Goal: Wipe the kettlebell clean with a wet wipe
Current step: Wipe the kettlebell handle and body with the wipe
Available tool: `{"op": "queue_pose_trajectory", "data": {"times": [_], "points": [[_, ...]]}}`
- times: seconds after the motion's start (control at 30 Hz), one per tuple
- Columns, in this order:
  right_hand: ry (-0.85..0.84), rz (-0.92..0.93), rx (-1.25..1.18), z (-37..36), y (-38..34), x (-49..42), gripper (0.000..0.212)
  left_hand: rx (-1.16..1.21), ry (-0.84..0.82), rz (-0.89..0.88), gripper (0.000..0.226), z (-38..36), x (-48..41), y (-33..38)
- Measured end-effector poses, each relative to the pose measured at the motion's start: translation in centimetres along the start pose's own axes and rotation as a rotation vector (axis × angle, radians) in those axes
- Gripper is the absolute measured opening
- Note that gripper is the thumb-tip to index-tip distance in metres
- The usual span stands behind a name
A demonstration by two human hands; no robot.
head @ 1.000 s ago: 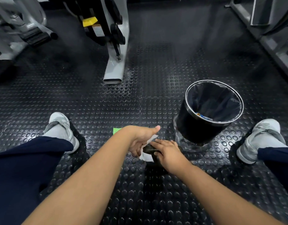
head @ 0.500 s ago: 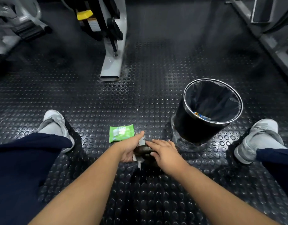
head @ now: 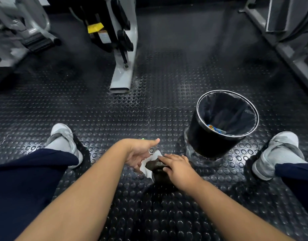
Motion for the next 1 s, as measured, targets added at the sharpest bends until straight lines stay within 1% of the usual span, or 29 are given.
{"op": "queue_pose_trajectory", "data": {"times": [0.07, 0.13, 0.23, 0.27, 0.33, 0.37, 0.4, 0.43, 0.47, 0.5, 0.57, 0.6, 0.67, 0.73, 0.8, 0.83, 0.93, 0.97, 1.0], "points": [[0.003, 0.000, 0.003, -0.1, 0.0, -0.1, 0.052, 0.028, 0.010, 0.001, 0.089, -0.5, -0.8, -0.7], [0.000, -0.003, 0.012, -0.3, 0.2, -0.2, 0.053, 0.068, 0.038, -0.053, 0.073, -0.9, -1.3, -0.9], [-0.011, -0.006, 0.021, -0.5, 0.2, -0.3, 0.053, 0.127, 0.075, -0.141, 0.062, -1.0, -2.0, -1.1], [-0.010, -0.004, 0.026, -0.6, 0.2, -0.4, 0.053, 0.147, 0.080, -0.158, 0.065, -1.1, -2.3, -1.2], [-0.004, 0.001, 0.026, -0.5, 0.2, -0.3, 0.053, 0.225, 0.059, -0.144, 0.082, -1.1, -3.7, -2.1], [-0.002, 0.002, 0.023, -0.5, 0.2, -0.2, 0.053, 0.273, 0.065, -0.152, 0.087, -0.8, -4.5, -2.4], [-0.001, 0.001, 0.019, -0.5, 0.2, -0.2, 0.053, 0.321, 0.101, -0.194, 0.090, -0.1, -5.1, -2.3], [0.003, 0.004, 0.018, -0.4, 0.2, -0.1, 0.053, 0.341, 0.096, -0.202, 0.095, 0.0, -5.4, -2.3], [0.006, 0.009, 0.020, -0.2, 0.1, -0.1, 0.052, 0.297, 0.081, -0.172, 0.099, -0.3, -5.1, -2.4], [0.009, 0.016, 0.024, -0.1, 0.0, 0.0, 0.052, 0.260, 0.087, -0.175, 0.097, -0.7, -4.0, -2.0], [0.013, 0.022, 0.026, -0.1, 0.0, 0.0, 0.052, 0.190, 0.056, -0.186, 0.082, -1.4, -2.4, -1.3], [0.013, 0.021, 0.022, -0.1, 0.0, -0.1, 0.051, 0.131, 0.065, -0.165, 0.083, -1.4, -1.4, -1.1], [0.008, 0.015, 0.016, -0.2, 0.1, 0.0, 0.051, 0.109, 0.083, -0.135, 0.096, -0.7, -0.4, -0.6], [0.001, 0.011, 0.017, -0.2, 0.0, 0.0, 0.051, 0.117, 0.077, -0.132, 0.096, -0.5, 0.5, 0.0], [-0.005, 0.009, 0.017, -0.2, 0.0, -0.1, 0.051, 0.079, 0.053, -0.088, 0.101, -0.7, 1.0, 0.3], [0.000, 0.010, 0.016, -0.1, -0.1, 0.0, 0.051, 0.025, 0.029, -0.058, 0.108, -1.4, 1.4, 0.6], [0.014, 0.018, 0.010, 0.0, -0.1, 0.0, 0.050, -0.167, -0.014, 0.052, 0.138, -3.7, 1.6, 1.1], [0.017, 0.022, -0.002, 0.0, -0.1, -0.1, 0.049, -0.218, -0.006, 0.069, 0.141, -4.5, 1.3, 1.1], [0.020, 0.024, -0.017, 0.0, -0.1, -0.1, 0.048, -0.254, 0.020, 0.069, 0.139, -5.1, 1.1, 1.3]]}}
Point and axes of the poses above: each hand's wrist, its own x-axis away from the middle knuckle, its own z-axis out of the back of the hand, y = z × x, the point moved 10 cm from there along -x, towards the middle knuckle, and after that the axes turned 11 degrees about x, right-handed, at the moved point
